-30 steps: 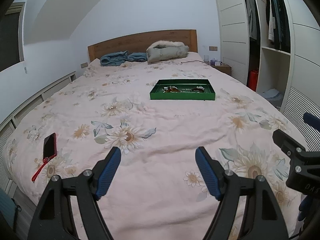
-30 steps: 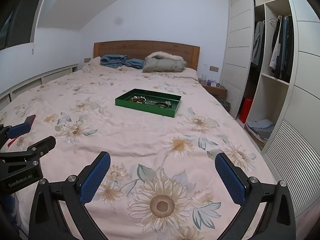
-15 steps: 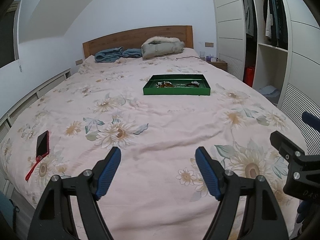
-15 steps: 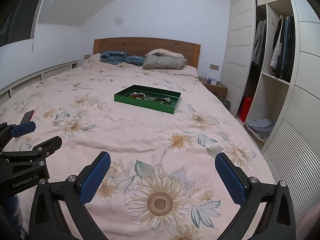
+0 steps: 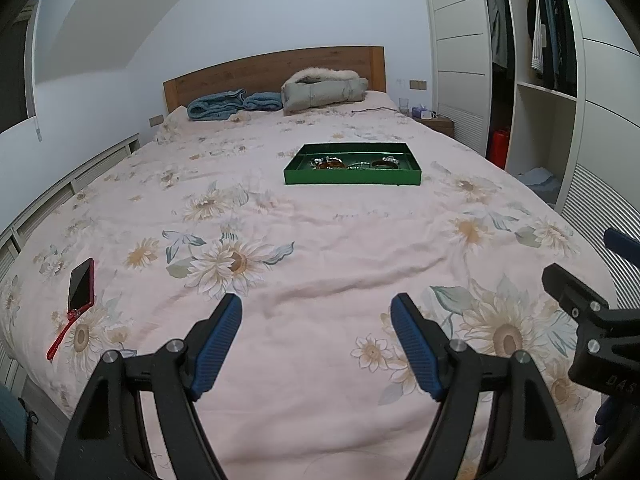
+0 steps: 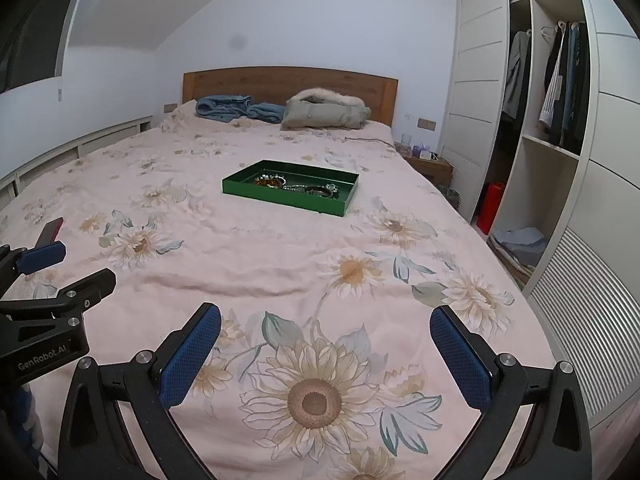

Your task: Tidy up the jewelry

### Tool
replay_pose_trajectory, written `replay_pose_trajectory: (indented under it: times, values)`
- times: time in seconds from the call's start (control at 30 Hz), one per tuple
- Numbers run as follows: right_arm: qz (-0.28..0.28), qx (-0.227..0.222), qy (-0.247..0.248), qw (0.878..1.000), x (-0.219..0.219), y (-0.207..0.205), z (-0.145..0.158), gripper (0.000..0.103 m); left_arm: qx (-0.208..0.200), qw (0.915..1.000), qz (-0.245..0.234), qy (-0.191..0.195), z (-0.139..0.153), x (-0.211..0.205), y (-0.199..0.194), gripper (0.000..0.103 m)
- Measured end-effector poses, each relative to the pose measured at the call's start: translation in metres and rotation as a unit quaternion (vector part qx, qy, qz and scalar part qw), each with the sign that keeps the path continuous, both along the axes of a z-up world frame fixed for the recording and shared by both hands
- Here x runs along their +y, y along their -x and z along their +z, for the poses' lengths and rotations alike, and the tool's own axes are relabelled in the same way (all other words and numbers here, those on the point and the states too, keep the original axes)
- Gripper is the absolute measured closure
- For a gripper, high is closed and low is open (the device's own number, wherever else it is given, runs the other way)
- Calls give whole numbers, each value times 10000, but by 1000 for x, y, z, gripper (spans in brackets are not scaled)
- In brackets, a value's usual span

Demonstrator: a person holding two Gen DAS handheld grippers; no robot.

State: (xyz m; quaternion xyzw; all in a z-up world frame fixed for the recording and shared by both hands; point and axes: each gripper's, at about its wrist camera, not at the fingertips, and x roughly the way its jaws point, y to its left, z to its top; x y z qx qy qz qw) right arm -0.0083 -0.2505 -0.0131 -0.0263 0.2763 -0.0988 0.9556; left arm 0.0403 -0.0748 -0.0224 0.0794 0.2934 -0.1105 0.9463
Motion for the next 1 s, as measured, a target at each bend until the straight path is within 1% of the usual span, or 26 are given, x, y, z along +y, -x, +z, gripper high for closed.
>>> replay_pose_trajectory:
  times: [0.53,1.0]
  values:
    - [-3,105,-4,9999,0,-5,-6,0,75,10000,12,10,-7,4,-3,27]
    - [-9,163,-18,9999,-2,-7,-11,0,125,9999,39,-71,-12,3,-8,27]
